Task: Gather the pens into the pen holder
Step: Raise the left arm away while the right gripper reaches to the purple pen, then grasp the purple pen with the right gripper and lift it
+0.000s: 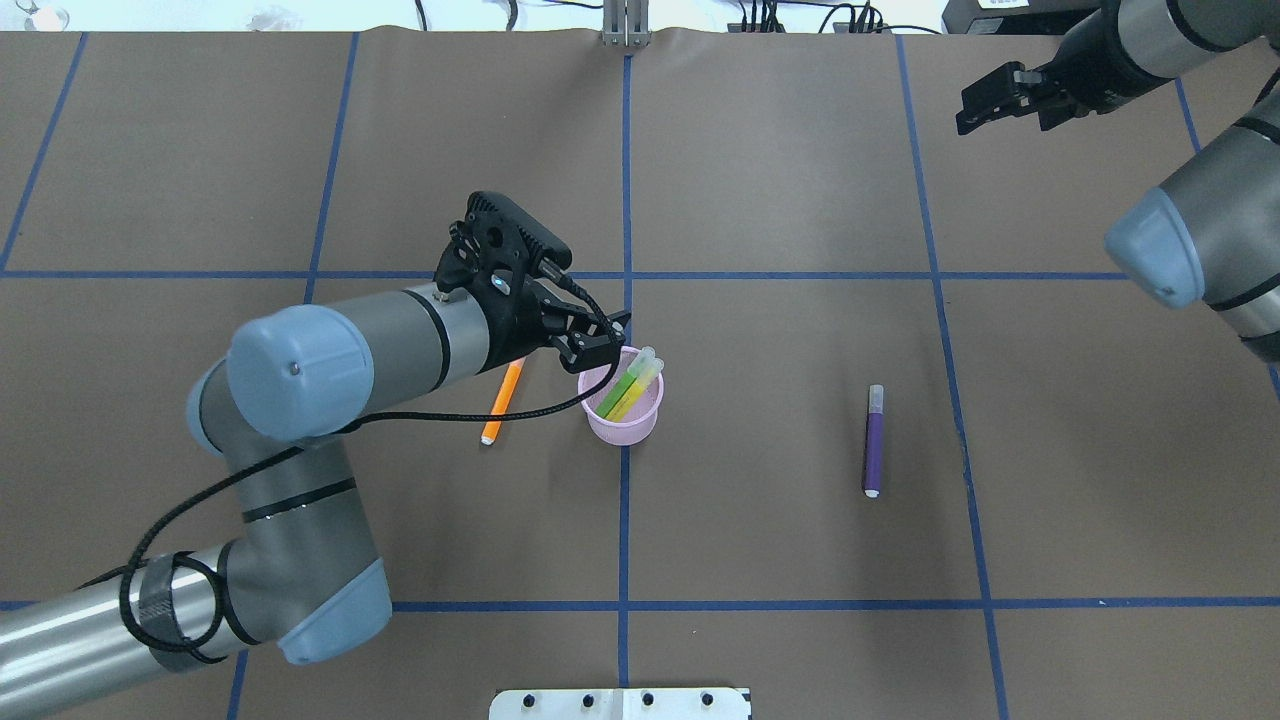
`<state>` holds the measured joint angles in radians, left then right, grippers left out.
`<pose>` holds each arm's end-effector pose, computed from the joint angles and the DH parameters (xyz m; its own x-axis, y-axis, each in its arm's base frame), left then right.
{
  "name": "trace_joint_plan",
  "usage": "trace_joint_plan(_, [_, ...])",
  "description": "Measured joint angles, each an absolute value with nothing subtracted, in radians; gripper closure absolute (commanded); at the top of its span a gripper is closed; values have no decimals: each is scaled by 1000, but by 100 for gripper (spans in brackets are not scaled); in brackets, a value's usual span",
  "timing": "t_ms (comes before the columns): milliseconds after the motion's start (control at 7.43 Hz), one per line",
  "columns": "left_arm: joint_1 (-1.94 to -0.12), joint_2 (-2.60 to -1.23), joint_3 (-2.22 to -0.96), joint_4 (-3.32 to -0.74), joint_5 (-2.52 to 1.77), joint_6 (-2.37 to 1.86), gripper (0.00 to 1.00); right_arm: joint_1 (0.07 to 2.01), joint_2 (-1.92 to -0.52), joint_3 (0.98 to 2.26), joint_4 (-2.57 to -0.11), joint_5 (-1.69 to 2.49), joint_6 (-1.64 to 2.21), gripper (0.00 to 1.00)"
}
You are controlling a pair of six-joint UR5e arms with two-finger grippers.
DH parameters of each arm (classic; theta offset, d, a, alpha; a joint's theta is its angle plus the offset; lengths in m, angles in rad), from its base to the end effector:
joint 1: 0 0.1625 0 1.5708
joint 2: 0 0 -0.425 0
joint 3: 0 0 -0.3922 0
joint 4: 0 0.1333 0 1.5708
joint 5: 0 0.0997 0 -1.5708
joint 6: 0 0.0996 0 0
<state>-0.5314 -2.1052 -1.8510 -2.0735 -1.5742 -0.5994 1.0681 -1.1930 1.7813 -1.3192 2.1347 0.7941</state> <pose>0.4559 -0.4222 0.1714 0.5380 0.6415 -0.5468 0.1058 0.5922 0.7988 -0.2248 -0.5751 0.3218 0.6141 -0.1126 0.7811 -0.1660 0.9492 0.2674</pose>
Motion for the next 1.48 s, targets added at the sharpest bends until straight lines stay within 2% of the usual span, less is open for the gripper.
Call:
trace_joint_plan(404, [-740,-2105,-1932,-1697,-1884,-599,1,859,-1258,1887,-1325,1939,1072,2])
trace_joint_plan(808, [-834,-2106,-1951,-1588,-1980,-598,1,663,-1377,1955,-1327,1774,1272,4])
trace_joint_plan(942, [-838,-2106,-1959,-1583,-1982,-600,1,606,-1387,1951,-1328,1731,1306,10])
trace_joint_plan(1212, [-840,-2106,-1968,-1581,-1980,-603,1,509,-1383,1906,-1327,1646,1345,35])
trace_joint_plan(1481, [-835,-2107,-1969,-1581,-1978,-607,1,473,-1383,1877,-1325,1613,1362,47])
